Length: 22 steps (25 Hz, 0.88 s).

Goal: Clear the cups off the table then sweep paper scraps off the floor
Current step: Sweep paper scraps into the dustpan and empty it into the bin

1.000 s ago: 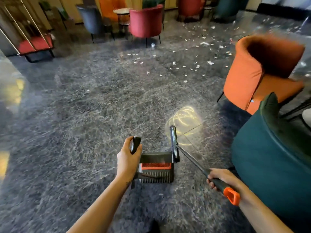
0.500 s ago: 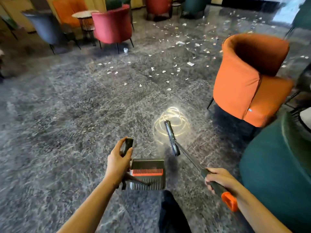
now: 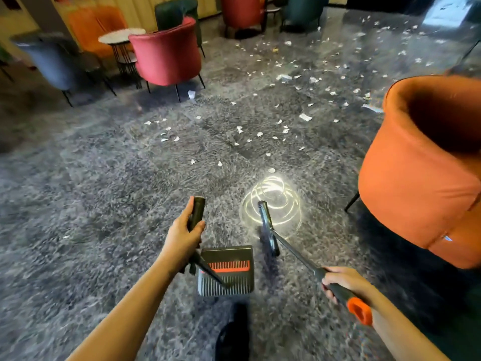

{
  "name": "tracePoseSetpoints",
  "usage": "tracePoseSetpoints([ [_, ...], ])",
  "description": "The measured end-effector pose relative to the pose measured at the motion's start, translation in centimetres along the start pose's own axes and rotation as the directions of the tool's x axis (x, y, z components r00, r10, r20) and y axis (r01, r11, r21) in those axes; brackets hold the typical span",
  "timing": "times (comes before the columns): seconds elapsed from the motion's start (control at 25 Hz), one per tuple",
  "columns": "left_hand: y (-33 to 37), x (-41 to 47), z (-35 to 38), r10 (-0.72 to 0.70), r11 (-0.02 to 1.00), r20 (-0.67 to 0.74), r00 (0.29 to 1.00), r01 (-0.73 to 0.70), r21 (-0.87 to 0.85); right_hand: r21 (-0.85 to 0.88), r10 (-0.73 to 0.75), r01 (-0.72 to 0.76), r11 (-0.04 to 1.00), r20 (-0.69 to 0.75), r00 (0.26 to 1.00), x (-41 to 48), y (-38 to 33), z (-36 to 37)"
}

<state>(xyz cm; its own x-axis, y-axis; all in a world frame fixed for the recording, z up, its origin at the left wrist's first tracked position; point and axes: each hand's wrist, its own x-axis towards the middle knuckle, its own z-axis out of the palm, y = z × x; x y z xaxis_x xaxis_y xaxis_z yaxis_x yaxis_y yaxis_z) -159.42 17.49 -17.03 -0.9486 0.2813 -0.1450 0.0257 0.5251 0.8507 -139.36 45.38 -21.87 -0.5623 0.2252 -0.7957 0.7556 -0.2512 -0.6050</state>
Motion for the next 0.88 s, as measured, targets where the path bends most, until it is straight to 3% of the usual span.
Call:
tracePoseSetpoints([
  [0.32, 2.9, 26.0, -0.4, 0.096, 0.988, 0.123, 0.988, -0.110, 0.112, 0.016, 0.018, -0.016, 1.000, -0.145, 0.989, 14.4, -19.7, 0.4],
  [0.52, 5.3, 39.3, 1.8, 0.105, 0.969, 0.180, 0.978, -0.141, 0.204, 0.163, 0.011, 0.016, 0.986, -0.163, 0.987, 22.0, -31.3, -2.8],
  [0.72, 6.3, 55.4, 5.6, 0.043, 0.933, 0.264, 0.963, -0.133, 0.334, 0.097, 0.026, -0.006, 0.995, -0.204, 0.979, 34.4, -42.9, -8.3],
  [0.88, 8.2, 65.1, 8.4, 0.008, 0.946, 0.290, 0.957, -0.102, 0.308, 0.024, 0.030, -0.025, 0.999, -0.242, 0.970, 42.2, -51.3, -11.4],
])
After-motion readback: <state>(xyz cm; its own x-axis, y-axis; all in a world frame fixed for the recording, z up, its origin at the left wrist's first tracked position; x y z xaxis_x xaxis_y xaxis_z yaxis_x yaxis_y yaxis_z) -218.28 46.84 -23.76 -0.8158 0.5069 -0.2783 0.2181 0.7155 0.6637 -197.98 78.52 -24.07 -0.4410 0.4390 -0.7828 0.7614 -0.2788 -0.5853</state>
